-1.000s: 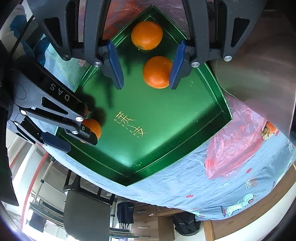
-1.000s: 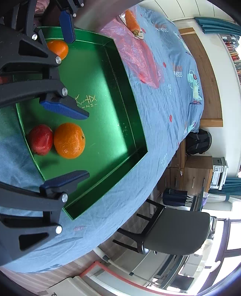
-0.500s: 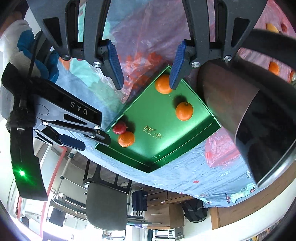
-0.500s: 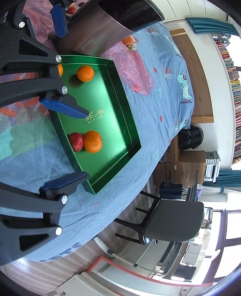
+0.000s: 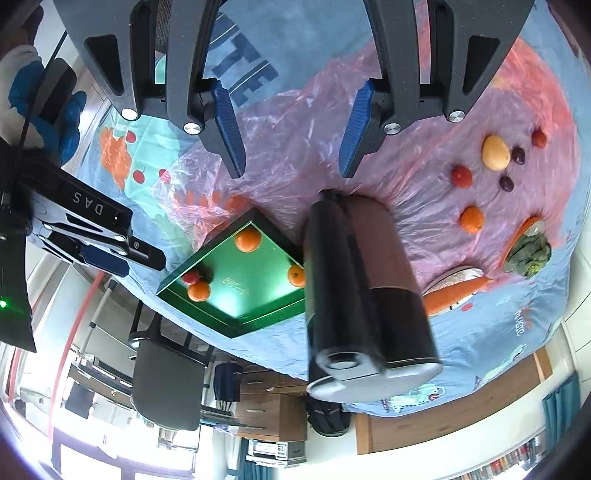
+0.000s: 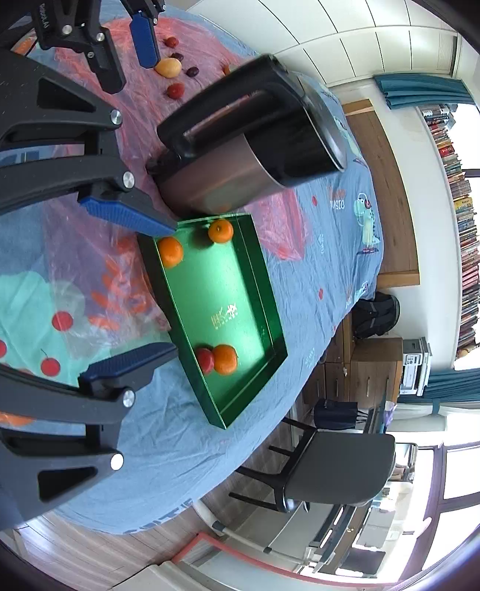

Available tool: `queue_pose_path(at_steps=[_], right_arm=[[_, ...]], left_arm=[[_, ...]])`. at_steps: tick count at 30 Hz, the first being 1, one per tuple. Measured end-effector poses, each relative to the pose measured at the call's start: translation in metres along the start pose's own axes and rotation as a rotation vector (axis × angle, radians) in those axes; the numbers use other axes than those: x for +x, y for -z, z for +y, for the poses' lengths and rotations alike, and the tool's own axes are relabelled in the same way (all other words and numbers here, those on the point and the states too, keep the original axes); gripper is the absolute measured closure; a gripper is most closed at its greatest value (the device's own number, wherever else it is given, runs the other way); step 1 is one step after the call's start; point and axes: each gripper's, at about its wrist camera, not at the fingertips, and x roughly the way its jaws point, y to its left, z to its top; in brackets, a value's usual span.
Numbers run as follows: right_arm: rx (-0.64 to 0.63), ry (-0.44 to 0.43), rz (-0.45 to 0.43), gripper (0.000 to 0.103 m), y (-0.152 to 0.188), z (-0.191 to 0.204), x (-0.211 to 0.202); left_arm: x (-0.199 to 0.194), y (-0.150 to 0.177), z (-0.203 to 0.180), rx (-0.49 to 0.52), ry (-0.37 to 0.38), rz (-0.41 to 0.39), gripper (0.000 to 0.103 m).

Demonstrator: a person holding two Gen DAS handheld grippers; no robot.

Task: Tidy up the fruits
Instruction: 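Move both tools back over the remaining fruits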

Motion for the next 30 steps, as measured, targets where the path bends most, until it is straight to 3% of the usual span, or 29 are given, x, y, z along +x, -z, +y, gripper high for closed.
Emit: queue_pose_path(at_steps=[9,20,30], right_arm=[[-0.034,-0.084,0.003,0.016,0.020,0.060,-0.034],[-0.137,-0.179,-0.017,0.016,0.034,0.143,-0.075],[-0.242,-0.227,-0.036,0.016,0.050,0.201,-0.101]], left_arm=[[-0.049,0.044,0.058,-0.100,-0.071,-0.033,0.054],[-0.101,0.084,0.101,-0.195,-0.123,-0.100,0.053],[-0.126,0.115,0.146,-0.294,-0.161,-0.135,0.052]])
